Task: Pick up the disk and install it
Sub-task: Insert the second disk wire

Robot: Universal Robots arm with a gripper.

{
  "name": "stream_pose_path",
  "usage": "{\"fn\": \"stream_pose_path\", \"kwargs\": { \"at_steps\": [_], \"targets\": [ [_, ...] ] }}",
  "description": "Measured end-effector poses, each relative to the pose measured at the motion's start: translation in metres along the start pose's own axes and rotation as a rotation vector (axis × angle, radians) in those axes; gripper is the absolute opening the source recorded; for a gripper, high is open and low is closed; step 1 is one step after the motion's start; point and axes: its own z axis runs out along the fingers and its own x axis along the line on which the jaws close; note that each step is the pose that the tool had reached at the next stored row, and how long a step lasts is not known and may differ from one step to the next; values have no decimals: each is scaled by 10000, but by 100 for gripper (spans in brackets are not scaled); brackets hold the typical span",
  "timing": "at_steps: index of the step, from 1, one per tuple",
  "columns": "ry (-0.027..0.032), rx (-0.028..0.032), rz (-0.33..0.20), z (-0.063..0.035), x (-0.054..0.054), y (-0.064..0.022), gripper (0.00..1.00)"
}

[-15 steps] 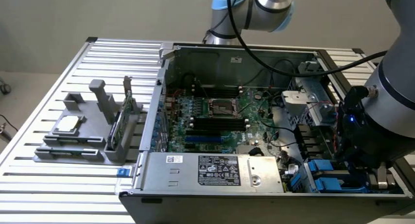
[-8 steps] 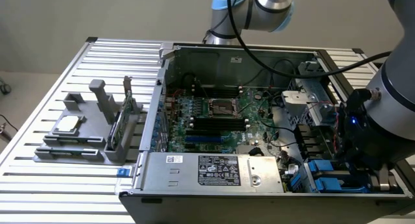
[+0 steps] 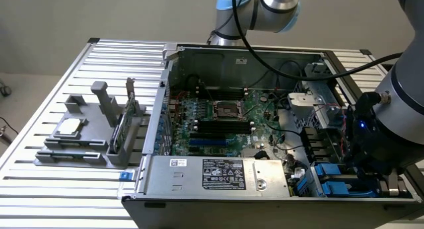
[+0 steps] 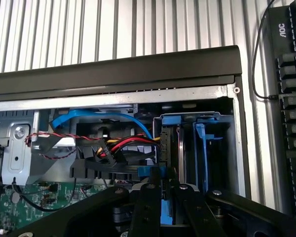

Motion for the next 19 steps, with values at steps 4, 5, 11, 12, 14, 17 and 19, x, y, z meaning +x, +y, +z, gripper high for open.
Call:
{"fn": "stream_pose_path", "kwargs": {
  "at_steps": [4,5,11,12,14,17,19],
  "targets": [
    [0,1,-2,-43,10,11,16],
    [2,0,-2,-46,11,12,16],
    [10,5,-23,-34,7,9,16],
    [11,7,-28,-28,5,8,16],
    [15,10,-40,-16,1,4,16],
    [19,14,-57,-5,-3,1,16],
    [25,17,-68,1,-6,0,16]
  ]
}}
